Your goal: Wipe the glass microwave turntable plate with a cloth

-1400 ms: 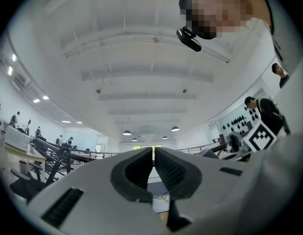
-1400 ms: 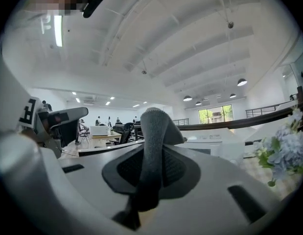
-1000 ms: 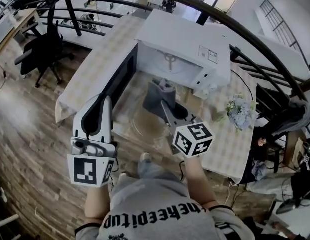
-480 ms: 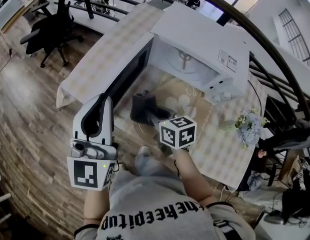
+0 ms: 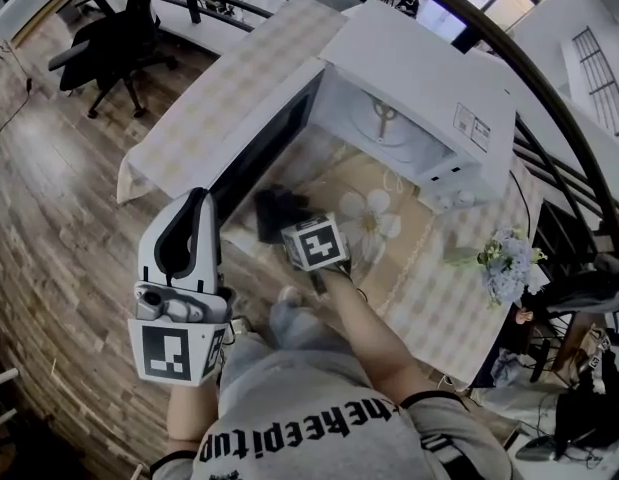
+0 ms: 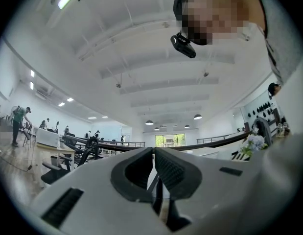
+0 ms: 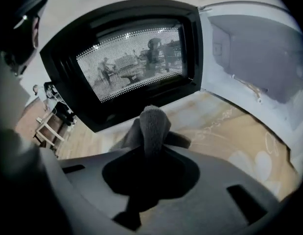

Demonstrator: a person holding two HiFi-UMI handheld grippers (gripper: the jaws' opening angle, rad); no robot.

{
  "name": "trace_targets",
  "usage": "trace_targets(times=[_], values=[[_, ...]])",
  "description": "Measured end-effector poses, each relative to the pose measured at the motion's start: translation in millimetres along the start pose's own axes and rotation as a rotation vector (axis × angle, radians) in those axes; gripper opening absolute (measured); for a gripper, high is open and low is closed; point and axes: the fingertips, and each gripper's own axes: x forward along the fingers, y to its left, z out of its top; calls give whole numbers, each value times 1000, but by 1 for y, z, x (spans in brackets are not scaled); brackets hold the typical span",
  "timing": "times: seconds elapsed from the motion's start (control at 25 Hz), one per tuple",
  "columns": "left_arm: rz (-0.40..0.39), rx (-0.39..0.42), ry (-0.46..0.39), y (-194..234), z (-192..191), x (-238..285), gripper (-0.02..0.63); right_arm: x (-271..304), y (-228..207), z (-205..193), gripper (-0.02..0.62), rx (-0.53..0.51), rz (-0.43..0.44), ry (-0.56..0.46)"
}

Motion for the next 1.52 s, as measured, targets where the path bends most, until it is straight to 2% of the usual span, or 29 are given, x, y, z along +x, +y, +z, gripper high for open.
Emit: trace_targets(times=[0.2, 0.36, 0.88, 1.24, 1.36, 1.52], values=[[13, 2, 4, 3, 1, -1, 15, 3, -12, 0, 54, -15, -7, 0], [11, 6, 3, 1, 1, -1, 15, -1, -33, -6, 52, -4, -50, 12], [-4, 3, 0, -11, 2, 0, 15, -43, -130, -41, 52, 172, -210, -15], [-8, 4, 1, -14, 3, -5, 14, -67, -168, -64, 51, 262, -291, -28], [-6, 4, -1, -14, 4, -8, 15, -68, -154, -58, 49, 245, -277, -37], [-6, 1, 0, -13, 6, -11, 15, -65, -92, -37, 49, 224, -122, -93]])
